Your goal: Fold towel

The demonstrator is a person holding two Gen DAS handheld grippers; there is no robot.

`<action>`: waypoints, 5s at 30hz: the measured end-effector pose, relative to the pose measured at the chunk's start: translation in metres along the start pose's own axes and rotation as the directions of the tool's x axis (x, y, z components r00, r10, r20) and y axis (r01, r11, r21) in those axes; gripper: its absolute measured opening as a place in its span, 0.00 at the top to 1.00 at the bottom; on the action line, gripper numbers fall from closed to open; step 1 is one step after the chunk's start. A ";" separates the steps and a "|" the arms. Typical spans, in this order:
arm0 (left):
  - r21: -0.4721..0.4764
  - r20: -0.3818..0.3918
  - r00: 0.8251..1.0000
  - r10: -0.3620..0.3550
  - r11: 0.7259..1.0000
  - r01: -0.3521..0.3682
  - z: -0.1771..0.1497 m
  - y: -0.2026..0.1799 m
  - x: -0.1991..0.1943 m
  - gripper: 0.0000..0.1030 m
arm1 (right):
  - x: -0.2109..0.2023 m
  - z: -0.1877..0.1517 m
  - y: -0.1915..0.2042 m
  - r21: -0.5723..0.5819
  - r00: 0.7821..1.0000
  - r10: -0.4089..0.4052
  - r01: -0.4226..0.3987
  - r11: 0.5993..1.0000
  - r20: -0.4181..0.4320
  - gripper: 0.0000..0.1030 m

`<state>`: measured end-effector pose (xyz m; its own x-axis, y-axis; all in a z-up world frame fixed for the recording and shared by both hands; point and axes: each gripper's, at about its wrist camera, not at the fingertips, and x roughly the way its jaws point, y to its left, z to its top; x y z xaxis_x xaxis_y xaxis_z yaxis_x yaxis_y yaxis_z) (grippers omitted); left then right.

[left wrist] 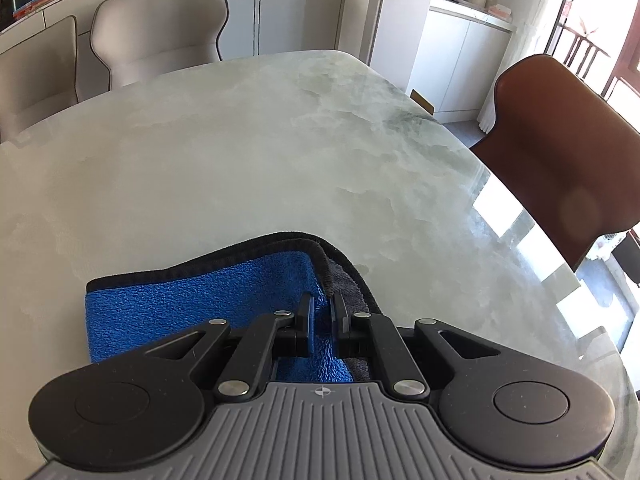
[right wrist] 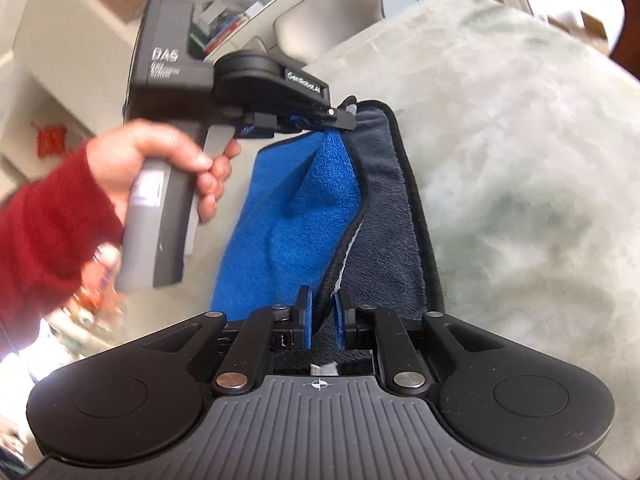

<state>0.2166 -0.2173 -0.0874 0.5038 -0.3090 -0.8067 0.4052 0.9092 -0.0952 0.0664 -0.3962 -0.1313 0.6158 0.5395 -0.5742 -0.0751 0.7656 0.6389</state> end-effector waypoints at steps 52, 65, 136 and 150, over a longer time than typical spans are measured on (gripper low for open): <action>-0.026 0.081 0.997 0.003 1.000 -0.001 0.017 0.016 -0.002 0.45 | -0.020 -0.004 -0.026 0.114 0.996 -0.074 0.069 0.991 0.039 0.95; -0.035 0.044 0.997 0.067 0.997 -0.066 0.002 0.054 0.015 0.44 | -0.015 0.010 0.002 -0.046 0.999 -0.030 0.033 0.998 0.045 0.87; -0.400 -0.160 0.970 -0.185 0.910 0.107 -0.145 0.085 -0.086 0.88 | 0.013 -0.040 0.097 -0.703 0.994 -0.079 -0.001 0.712 -0.081 0.60; -0.419 -0.134 0.973 -0.190 0.900 0.118 -0.132 0.083 -0.092 0.88 | 0.053 -0.075 0.120 -0.884 0.990 -0.124 -0.006 0.467 -0.073 0.60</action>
<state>0.1035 -0.0772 -0.0978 0.3109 -0.4356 -0.8447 0.1042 0.8990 -0.4253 0.0310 -0.2492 -0.1239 0.5617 0.4644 -0.6847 -0.7326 0.6638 -0.1507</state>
